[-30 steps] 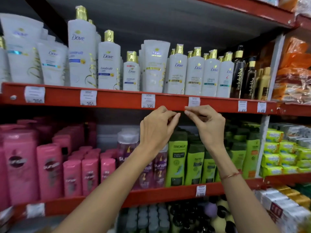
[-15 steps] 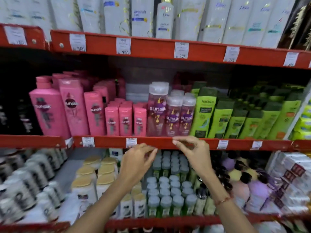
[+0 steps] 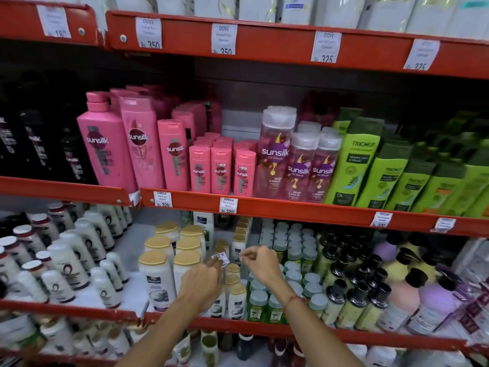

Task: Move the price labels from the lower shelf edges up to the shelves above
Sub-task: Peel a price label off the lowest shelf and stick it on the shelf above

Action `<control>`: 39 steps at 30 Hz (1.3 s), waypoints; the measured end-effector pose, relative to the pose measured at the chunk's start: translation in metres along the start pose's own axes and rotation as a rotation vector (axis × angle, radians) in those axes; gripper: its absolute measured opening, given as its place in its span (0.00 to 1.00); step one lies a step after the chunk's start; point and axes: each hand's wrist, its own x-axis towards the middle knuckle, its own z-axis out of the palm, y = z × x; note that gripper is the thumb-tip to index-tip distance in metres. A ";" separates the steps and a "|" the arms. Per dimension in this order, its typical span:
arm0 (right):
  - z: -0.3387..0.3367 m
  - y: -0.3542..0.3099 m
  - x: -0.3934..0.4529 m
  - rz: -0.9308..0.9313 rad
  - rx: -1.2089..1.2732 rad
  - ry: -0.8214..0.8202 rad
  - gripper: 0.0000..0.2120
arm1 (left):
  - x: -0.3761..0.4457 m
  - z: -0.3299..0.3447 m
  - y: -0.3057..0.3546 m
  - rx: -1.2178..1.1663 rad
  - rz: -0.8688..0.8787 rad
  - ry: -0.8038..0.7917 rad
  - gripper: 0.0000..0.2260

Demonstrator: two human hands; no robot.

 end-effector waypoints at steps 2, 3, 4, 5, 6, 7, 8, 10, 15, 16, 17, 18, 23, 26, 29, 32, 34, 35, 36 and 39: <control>0.014 -0.002 0.011 0.027 -0.035 -0.040 0.09 | 0.001 0.006 -0.002 0.062 0.000 -0.051 0.16; 0.021 -0.003 0.016 0.039 -0.052 -0.056 0.10 | 0.002 0.008 -0.003 0.082 0.002 -0.076 0.16; 0.026 -0.004 0.019 0.051 -0.071 -0.066 0.10 | 0.003 0.010 -0.004 0.095 0.004 -0.097 0.16; 0.032 -0.005 0.022 0.061 -0.091 -0.075 0.11 | 0.003 0.012 -0.005 0.100 0.000 -0.109 0.15; 0.037 -0.005 0.024 0.069 -0.107 -0.081 0.11 | 0.004 0.014 -0.005 0.104 -0.007 -0.115 0.15; 0.042 -0.005 0.026 0.077 -0.114 -0.086 0.12 | 0.004 0.015 -0.006 0.105 -0.017 -0.117 0.14; 0.046 -0.006 0.028 0.087 -0.111 -0.090 0.12 | 0.005 0.016 -0.006 0.102 -0.026 -0.119 0.14; 0.052 -0.007 0.030 0.105 -0.079 -0.095 0.12 | 0.005 0.018 -0.007 0.092 -0.033 -0.123 0.13; 0.046 -0.006 0.040 0.151 0.016 -0.039 0.11 | 0.009 0.017 -0.008 0.017 -0.057 -0.102 0.13; 0.041 -0.006 0.042 0.146 0.035 -0.045 0.10 | 0.010 0.016 -0.008 -0.002 -0.071 -0.089 0.13; 0.034 -0.005 0.044 0.127 0.047 -0.063 0.10 | 0.012 0.014 -0.009 -0.017 -0.086 -0.071 0.13; 0.027 -0.005 0.045 0.097 0.051 -0.090 0.09 | 0.014 0.011 -0.008 -0.034 -0.099 -0.043 0.12; -0.013 -0.004 0.046 -0.016 0.148 -0.275 0.09 | 0.026 -0.011 0.004 -0.245 -0.124 0.184 0.11; -0.031 -0.008 0.043 -0.059 0.210 -0.362 0.11 | 0.034 -0.021 0.014 -0.431 -0.128 0.160 0.11; -0.048 -0.012 0.035 -0.140 0.206 -0.333 0.11 | 0.040 -0.023 0.018 -0.708 -0.177 0.029 0.09; -0.062 -0.012 0.027 -0.163 0.258 -0.278 0.11 | 0.039 -0.026 0.021 -0.938 -0.224 0.000 0.06; -0.070 -0.012 0.021 -0.133 0.337 -0.238 0.12 | 0.035 -0.032 0.025 -1.092 -0.283 -0.023 0.04; -0.075 -0.012 0.018 -0.099 0.395 -0.219 0.13 | 0.033 -0.036 0.028 -1.156 -0.313 -0.026 0.04; -0.079 -0.013 0.015 -0.056 0.462 -0.206 0.13 | 0.032 -0.039 0.030 -1.208 -0.339 -0.016 0.03; -0.092 -0.018 0.003 0.048 0.622 -0.189 0.14 | 0.029 -0.052 0.039 -1.315 -0.363 0.065 0.03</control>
